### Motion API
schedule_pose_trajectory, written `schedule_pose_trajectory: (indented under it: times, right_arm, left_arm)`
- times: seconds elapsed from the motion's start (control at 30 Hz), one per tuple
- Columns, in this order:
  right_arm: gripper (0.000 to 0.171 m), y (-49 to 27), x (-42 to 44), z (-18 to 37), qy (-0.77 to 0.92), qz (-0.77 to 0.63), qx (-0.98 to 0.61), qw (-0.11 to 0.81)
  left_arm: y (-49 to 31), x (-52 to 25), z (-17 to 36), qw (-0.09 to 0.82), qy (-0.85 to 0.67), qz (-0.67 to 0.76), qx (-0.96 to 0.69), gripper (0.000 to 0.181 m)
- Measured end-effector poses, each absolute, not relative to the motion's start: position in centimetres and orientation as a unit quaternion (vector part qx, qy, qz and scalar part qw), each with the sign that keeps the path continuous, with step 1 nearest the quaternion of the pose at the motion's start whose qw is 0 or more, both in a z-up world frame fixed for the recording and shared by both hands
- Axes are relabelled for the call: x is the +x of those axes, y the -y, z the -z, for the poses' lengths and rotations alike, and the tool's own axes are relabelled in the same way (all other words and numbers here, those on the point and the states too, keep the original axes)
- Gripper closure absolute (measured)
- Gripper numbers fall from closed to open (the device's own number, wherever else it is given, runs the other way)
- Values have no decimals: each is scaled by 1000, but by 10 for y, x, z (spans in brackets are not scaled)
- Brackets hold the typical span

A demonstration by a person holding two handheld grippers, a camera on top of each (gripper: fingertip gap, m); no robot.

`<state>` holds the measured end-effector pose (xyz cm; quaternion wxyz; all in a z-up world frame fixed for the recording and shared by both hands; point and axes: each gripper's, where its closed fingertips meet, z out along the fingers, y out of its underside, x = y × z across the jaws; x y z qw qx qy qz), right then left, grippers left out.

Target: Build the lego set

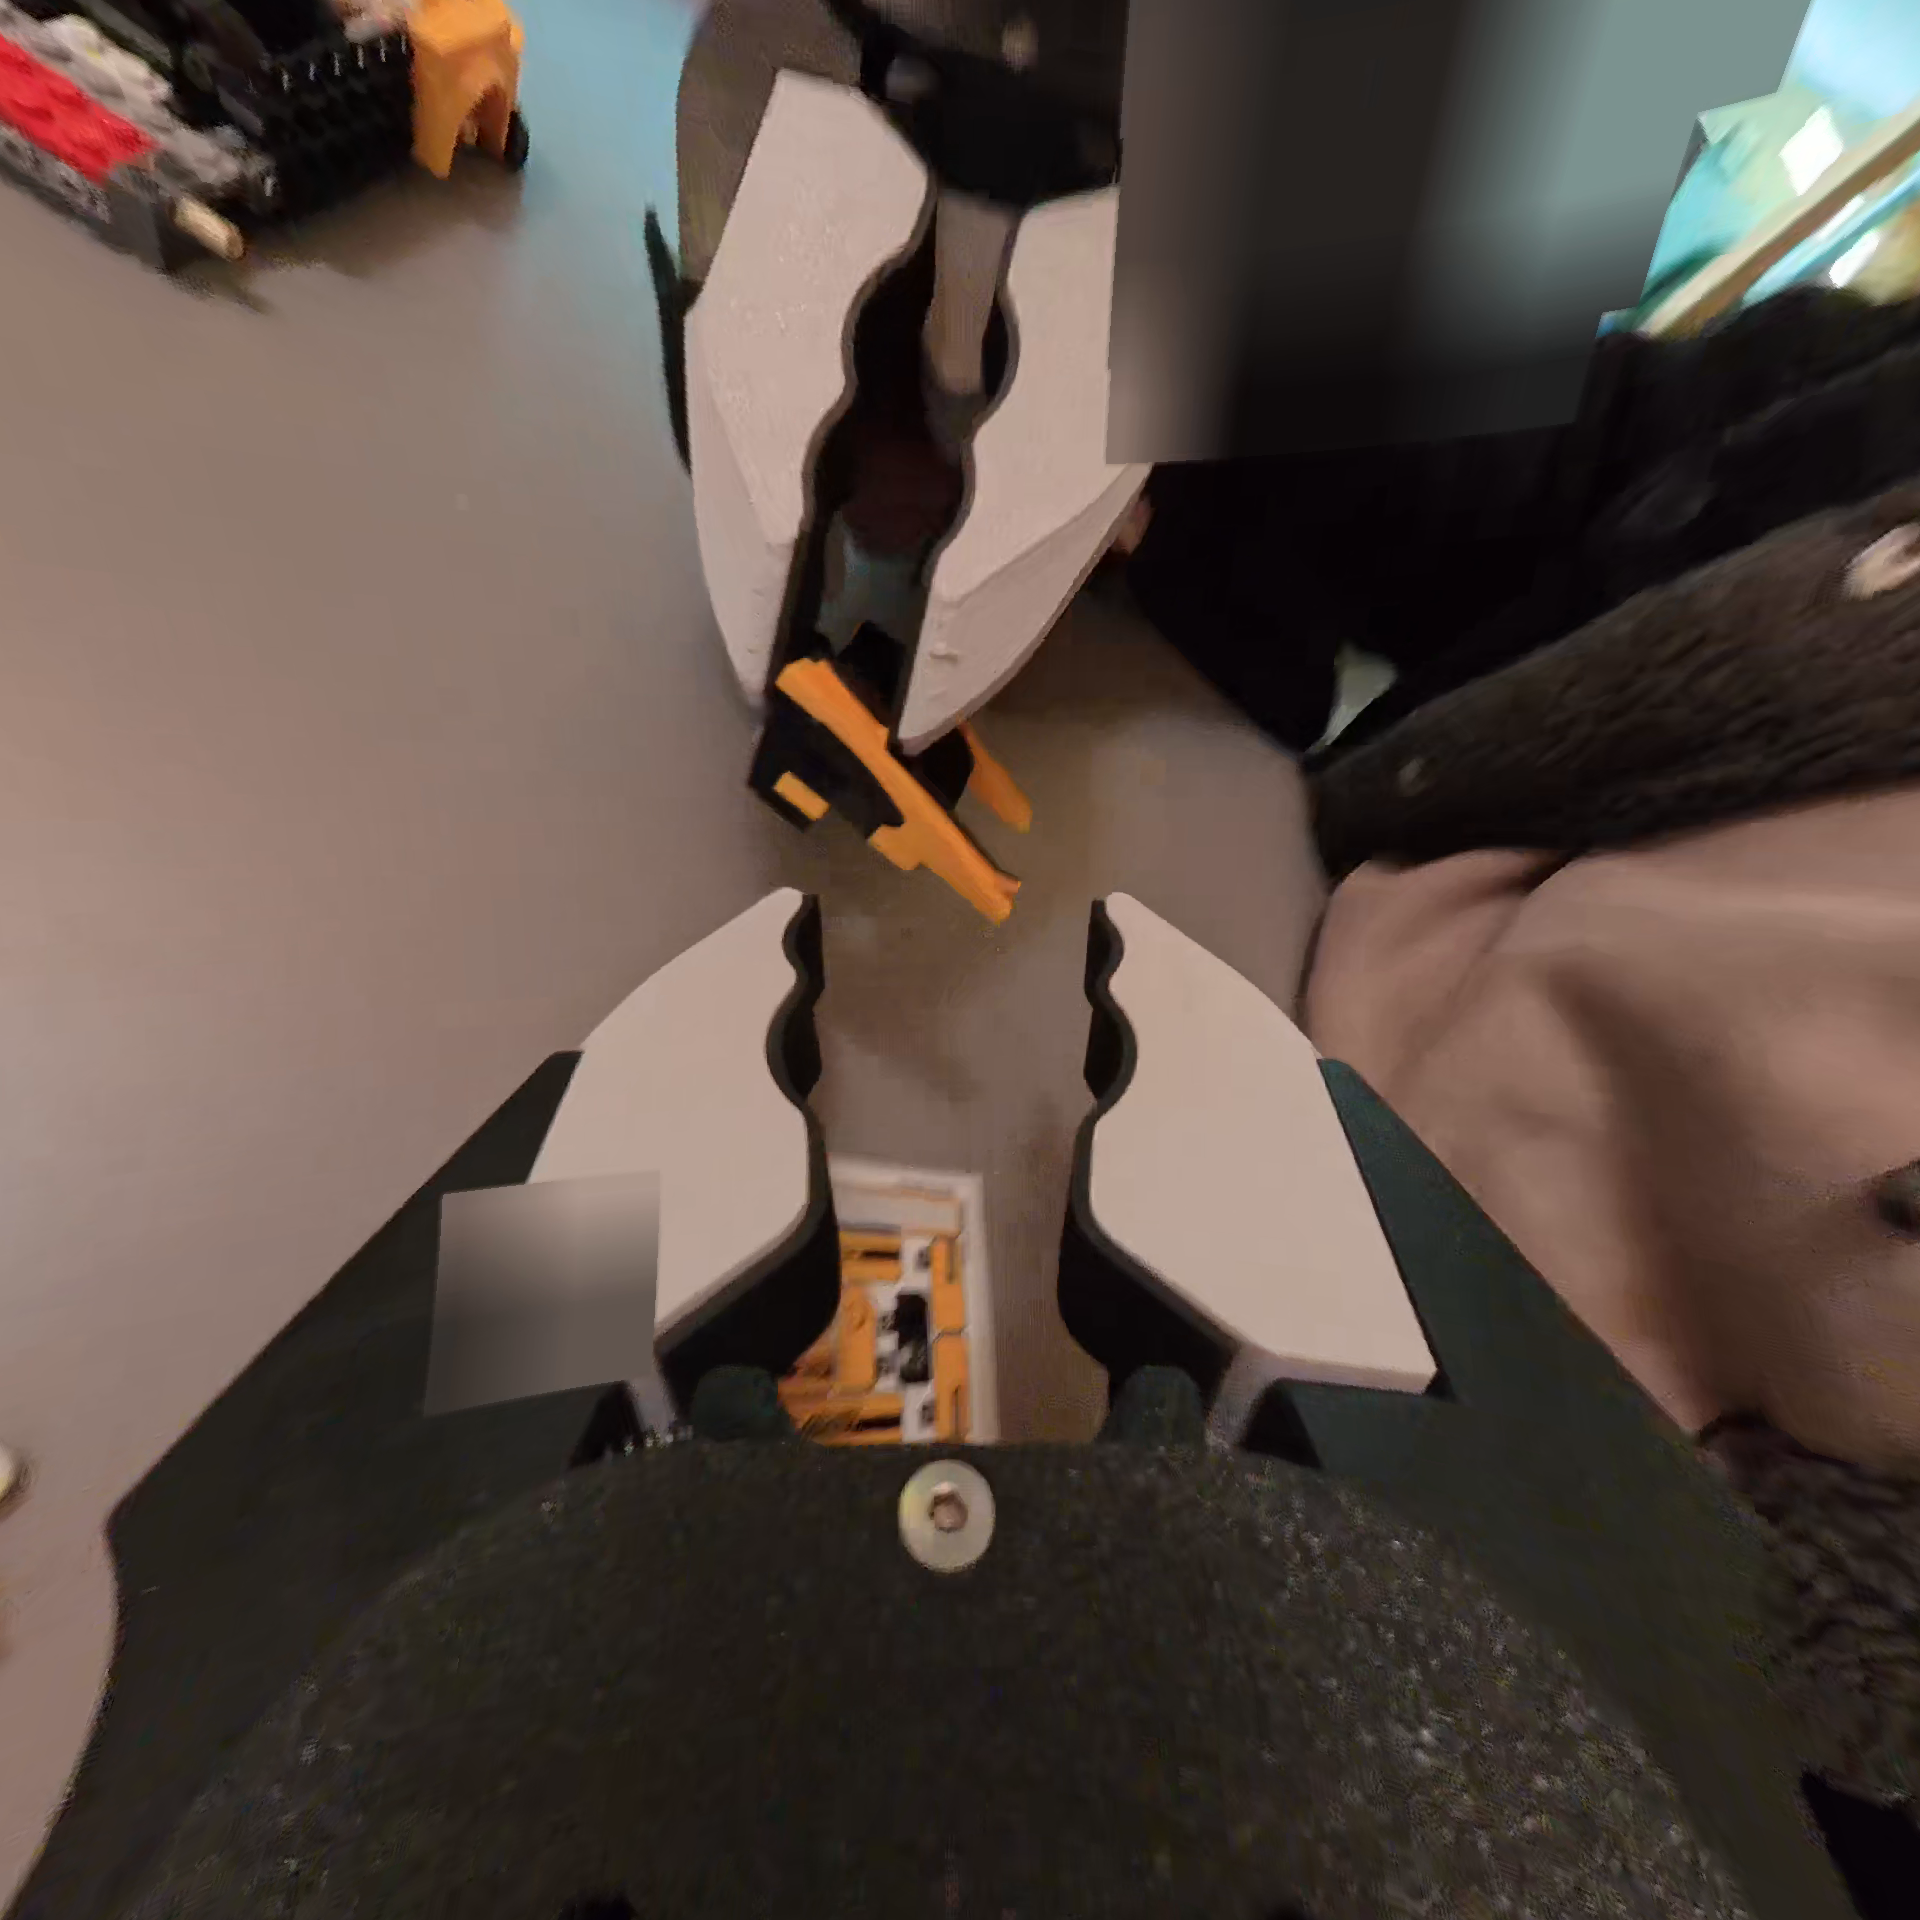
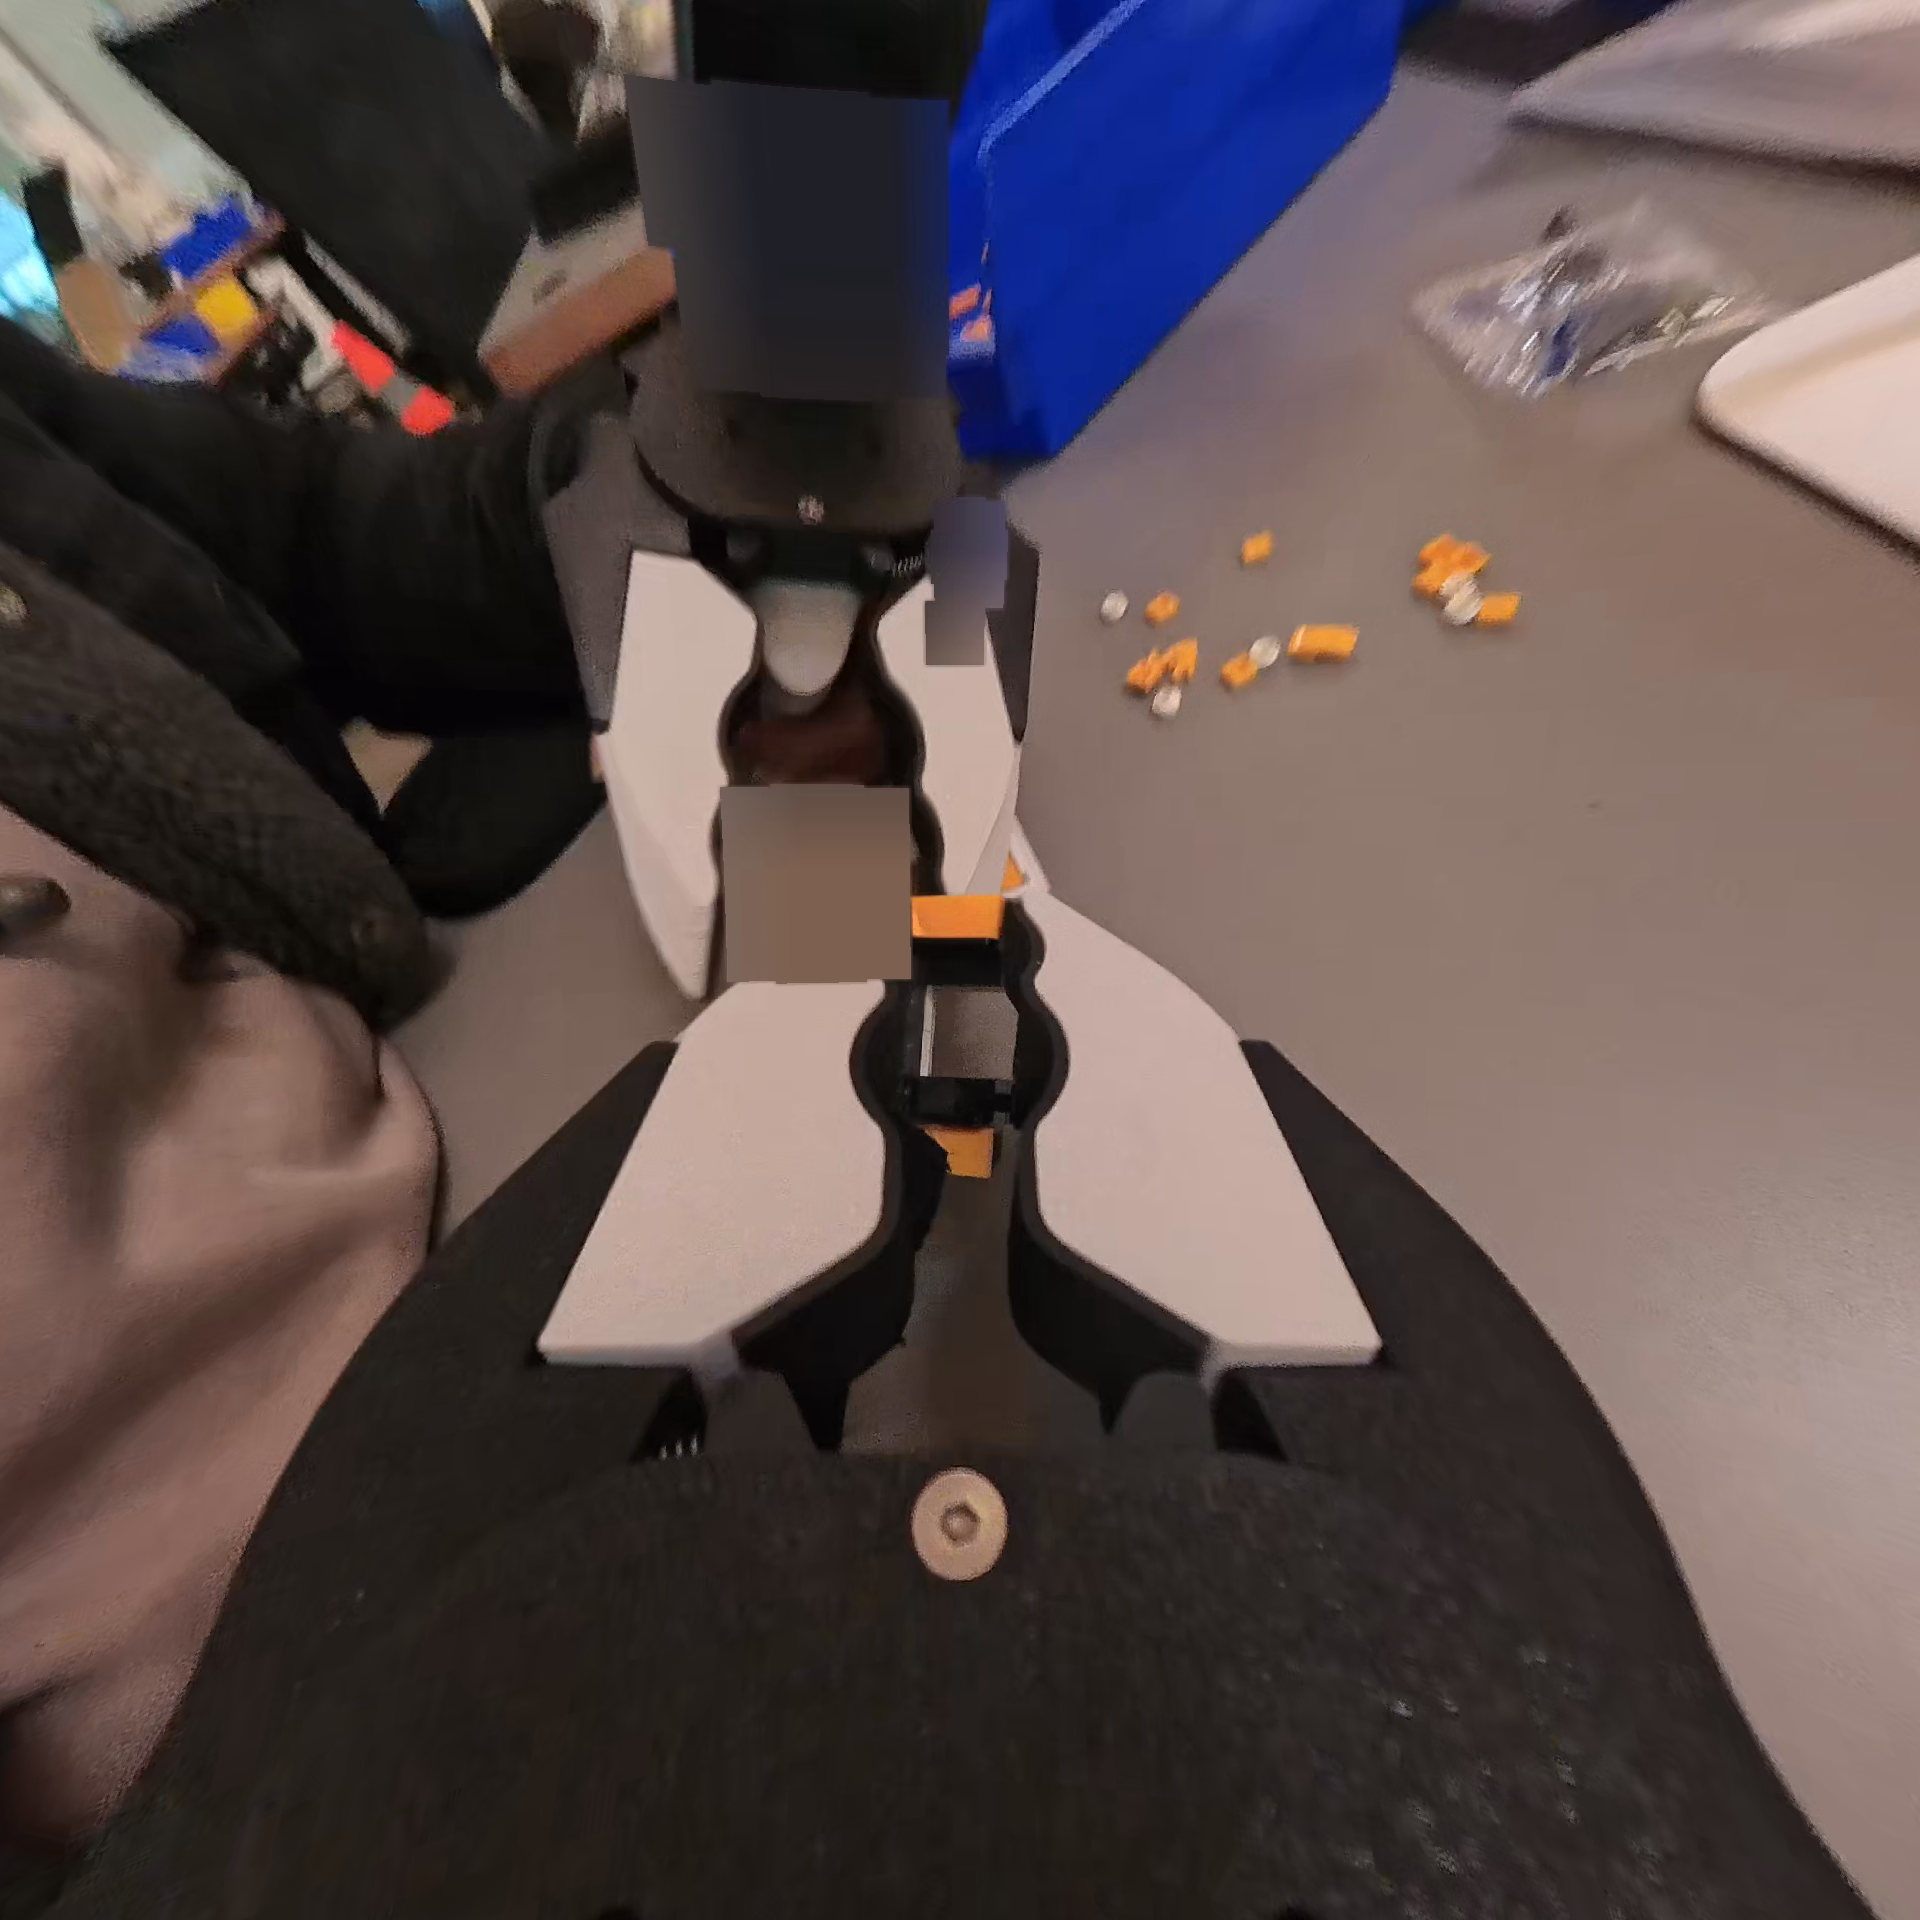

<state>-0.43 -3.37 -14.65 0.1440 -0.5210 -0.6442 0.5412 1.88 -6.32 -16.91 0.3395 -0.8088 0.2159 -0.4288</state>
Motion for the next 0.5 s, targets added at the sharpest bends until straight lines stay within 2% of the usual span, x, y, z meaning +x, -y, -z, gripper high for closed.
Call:
schedule_pose_trajectory:
  times: [0.17,0.3,0.43,0.5]
  right_arm:
    - [154,30,-12,131,637,-536,-506,227]
    - [154,26,-12,127,656,-501,-490,279]
    - [156,26,-10,125,670,-481,-477,304]
    - [162,25,-9,122,668,-481,-476,310]
  left_arm:
    - [48,18,142,367,-123,505,-771,136]
    - [45,12,146,375,-124,476,-786,166]
    - [45,10,149,370,-128,462,-796,171]
    - [47,9,151,368,-136,456,-799,177]
